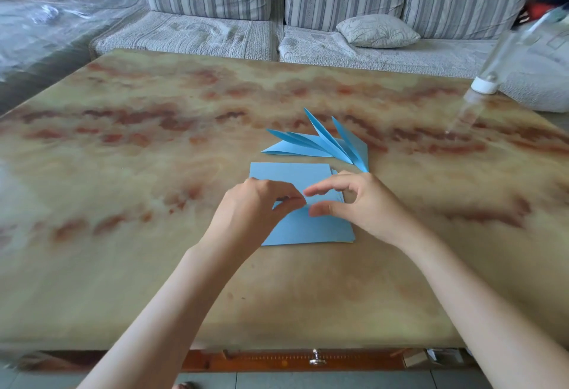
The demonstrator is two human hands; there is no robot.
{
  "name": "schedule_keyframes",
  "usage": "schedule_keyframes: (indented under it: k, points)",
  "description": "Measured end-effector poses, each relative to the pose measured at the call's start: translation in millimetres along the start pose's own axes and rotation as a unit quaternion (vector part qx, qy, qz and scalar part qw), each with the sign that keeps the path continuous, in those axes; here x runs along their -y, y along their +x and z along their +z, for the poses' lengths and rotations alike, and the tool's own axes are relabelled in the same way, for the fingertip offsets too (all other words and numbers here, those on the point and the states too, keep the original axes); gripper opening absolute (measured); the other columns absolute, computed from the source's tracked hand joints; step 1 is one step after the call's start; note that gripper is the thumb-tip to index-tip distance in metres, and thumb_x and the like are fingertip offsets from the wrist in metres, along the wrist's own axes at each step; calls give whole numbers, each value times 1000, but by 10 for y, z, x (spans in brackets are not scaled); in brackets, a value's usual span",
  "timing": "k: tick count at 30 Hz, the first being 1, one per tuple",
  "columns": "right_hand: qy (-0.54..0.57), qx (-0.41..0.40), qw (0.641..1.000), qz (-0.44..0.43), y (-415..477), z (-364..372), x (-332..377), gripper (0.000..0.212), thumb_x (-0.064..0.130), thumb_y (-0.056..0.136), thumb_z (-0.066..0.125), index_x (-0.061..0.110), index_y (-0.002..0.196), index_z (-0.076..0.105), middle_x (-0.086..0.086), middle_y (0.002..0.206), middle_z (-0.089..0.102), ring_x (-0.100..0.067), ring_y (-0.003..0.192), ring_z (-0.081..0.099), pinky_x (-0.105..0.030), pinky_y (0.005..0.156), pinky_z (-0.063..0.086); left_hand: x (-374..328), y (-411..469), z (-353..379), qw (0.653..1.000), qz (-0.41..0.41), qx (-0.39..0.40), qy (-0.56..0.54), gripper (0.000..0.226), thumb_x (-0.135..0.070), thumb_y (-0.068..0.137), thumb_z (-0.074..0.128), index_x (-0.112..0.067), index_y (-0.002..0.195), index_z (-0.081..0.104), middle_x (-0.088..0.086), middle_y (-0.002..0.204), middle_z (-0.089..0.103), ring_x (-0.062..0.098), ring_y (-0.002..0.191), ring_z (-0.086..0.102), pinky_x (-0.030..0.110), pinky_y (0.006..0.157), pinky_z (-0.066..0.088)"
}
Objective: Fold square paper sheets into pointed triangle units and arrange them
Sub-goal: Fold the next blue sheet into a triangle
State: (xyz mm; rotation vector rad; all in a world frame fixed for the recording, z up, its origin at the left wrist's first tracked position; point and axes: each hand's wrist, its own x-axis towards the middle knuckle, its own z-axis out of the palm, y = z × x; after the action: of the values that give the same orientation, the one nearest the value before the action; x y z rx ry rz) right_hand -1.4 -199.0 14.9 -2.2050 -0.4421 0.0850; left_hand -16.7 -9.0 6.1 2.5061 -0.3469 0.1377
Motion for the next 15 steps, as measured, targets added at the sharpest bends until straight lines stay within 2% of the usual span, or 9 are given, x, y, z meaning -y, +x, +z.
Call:
schedule_keyframes:
  k: [3,6,10,12,15]
  points:
    - [-17,-31,999,6,-31,62,-96,18,28,73,81,36,87,74,21,90,69,6,94,59,-16,89,42,21,-7,-12,1000,-11,-15,-11,11,-34,90,62,-32,90,73,-16,91,72,5,88,65,23,71,46]
    - [-21,-62,998,0,-49,104,-186,16,21,79,77,36,78,73,27,81,70,4,86,63,-20,84,47,25,-20,-8,999,-14,-1,-32,11,-38,86,66,-34,95,71,-19,92,71,3,88,64,21,74,46]
    - [35,-104,994,-6,-66,71,-215,17,14,82,74,31,78,74,22,82,72,5,80,63,-10,77,44,58,-20,-83,999,-38,-11,-13,42,-52,71,74,-40,110,66,-24,110,65,6,88,57,20,78,39]
    - [57,-119,991,-15,-69,49,-224,16,11,81,74,27,78,74,22,80,72,6,79,63,-8,76,43,82,-21,-171,994,-82,-30,-67,49,-59,65,73,-42,111,64,-19,109,63,10,90,57,25,80,43]
    - [102,-135,986,-17,-70,26,-239,20,8,80,74,27,77,72,22,77,72,6,79,65,-8,77,44,129,-17,-267,975,-146,-54,-159,65,-79,55,59,-41,107,66,-14,105,57,7,95,57,26,78,44]
